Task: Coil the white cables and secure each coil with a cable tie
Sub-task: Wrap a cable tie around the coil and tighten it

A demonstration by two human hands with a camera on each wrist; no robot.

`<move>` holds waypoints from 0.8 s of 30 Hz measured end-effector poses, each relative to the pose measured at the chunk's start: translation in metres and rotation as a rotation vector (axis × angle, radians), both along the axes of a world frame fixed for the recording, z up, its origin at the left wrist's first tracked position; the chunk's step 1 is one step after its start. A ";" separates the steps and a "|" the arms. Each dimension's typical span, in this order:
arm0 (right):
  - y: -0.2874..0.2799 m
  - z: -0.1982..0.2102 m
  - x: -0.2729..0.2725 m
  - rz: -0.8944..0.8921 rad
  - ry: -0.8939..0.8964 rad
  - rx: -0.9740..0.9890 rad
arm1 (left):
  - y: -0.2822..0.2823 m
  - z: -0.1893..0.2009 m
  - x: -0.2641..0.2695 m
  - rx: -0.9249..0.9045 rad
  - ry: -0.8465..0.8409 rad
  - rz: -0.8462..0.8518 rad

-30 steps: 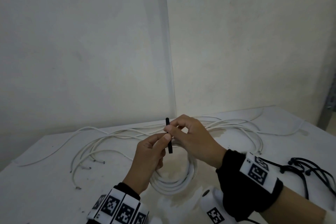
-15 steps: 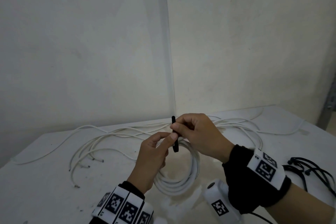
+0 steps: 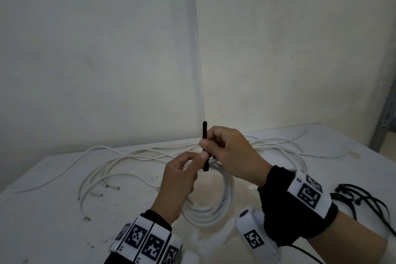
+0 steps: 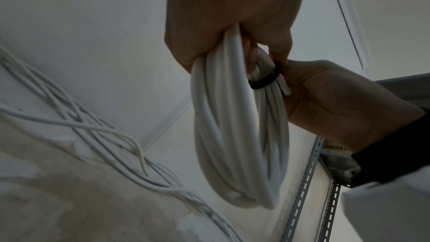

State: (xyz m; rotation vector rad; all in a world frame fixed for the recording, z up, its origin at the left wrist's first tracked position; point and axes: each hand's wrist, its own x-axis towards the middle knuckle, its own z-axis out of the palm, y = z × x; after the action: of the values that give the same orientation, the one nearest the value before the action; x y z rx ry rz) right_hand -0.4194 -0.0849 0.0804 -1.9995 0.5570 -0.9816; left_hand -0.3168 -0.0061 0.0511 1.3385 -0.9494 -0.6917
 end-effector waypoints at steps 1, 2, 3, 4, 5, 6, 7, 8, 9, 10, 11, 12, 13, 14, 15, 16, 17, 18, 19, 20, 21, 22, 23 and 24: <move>0.000 -0.001 0.000 -0.014 -0.001 -0.016 | 0.001 0.001 0.000 0.006 -0.015 -0.008; 0.000 -0.002 0.000 -0.031 -0.003 -0.031 | 0.001 0.001 -0.001 0.008 -0.026 -0.018; 0.000 -0.002 0.001 -0.050 -0.007 -0.044 | 0.001 0.002 -0.001 0.009 -0.032 -0.026; 0.000 -0.001 0.002 -0.066 -0.017 -0.051 | 0.002 0.003 -0.001 0.010 -0.034 -0.029; 0.000 0.000 0.003 -0.079 -0.027 -0.056 | 0.002 0.004 0.000 0.008 -0.034 -0.028; 0.000 0.001 0.005 -0.090 -0.036 -0.059 | 0.003 0.005 0.000 0.005 -0.039 -0.027; 0.001 0.002 0.007 -0.100 -0.045 -0.058 | 0.003 0.006 0.001 0.003 -0.048 -0.028; 0.001 0.002 0.009 -0.109 -0.051 -0.056 | 0.004 0.006 0.002 0.003 -0.055 -0.027; 0.001 0.002 0.010 -0.115 -0.058 -0.056 | 0.005 0.007 0.003 0.001 -0.058 -0.025; 0.002 0.002 0.011 -0.119 -0.069 -0.052 | 0.006 0.008 0.005 0.002 -0.060 -0.022; 0.004 0.001 0.012 -0.116 -0.088 -0.046 | 0.007 0.008 0.006 0.003 -0.062 -0.019; 0.006 0.001 0.013 -0.101 -0.112 -0.035 | 0.008 0.008 0.008 0.000 -0.061 -0.016; 0.008 0.002 0.013 -0.072 -0.127 -0.018 | 0.009 0.007 0.009 -0.004 -0.052 -0.011; 0.009 0.004 0.013 -0.038 -0.127 0.000 | 0.009 0.007 0.010 -0.010 -0.039 -0.006; 0.010 0.006 0.012 -0.003 -0.110 0.018 | 0.010 0.006 0.012 -0.016 -0.022 0.000; 0.010 0.007 0.012 0.027 -0.083 0.034 | 0.010 0.005 0.012 -0.021 -0.007 0.007; 0.010 0.009 0.011 0.050 -0.062 0.044 | 0.009 0.005 0.013 -0.026 0.005 0.010; 0.009 0.009 0.011 0.058 -0.051 0.036 | 0.010 0.005 0.013 -0.030 0.007 0.009; 0.009 0.008 0.010 0.042 -0.044 0.000 | 0.010 0.005 0.012 -0.030 0.001 0.004; 0.009 0.008 0.010 0.005 -0.036 -0.057 | 0.010 0.006 0.011 -0.028 -0.011 -0.003; 0.010 0.007 0.010 -0.035 -0.025 -0.114 | 0.010 0.007 0.011 -0.024 -0.025 -0.011; 0.010 0.007 0.011 -0.069 -0.021 -0.161 | 0.010 0.009 0.011 -0.021 -0.037 -0.018; 0.010 0.008 0.011 -0.093 -0.030 -0.184 | 0.010 0.010 0.011 -0.019 -0.046 -0.024; 0.010 0.008 0.012 -0.106 -0.049 -0.184 | 0.010 0.011 0.012 -0.019 -0.051 -0.028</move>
State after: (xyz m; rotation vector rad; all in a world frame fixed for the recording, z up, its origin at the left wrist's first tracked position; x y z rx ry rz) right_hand -0.4071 -0.0752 0.0888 -2.1187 0.5678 -1.1803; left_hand -0.3052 0.0036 0.0621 1.3334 -1.0154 -0.6705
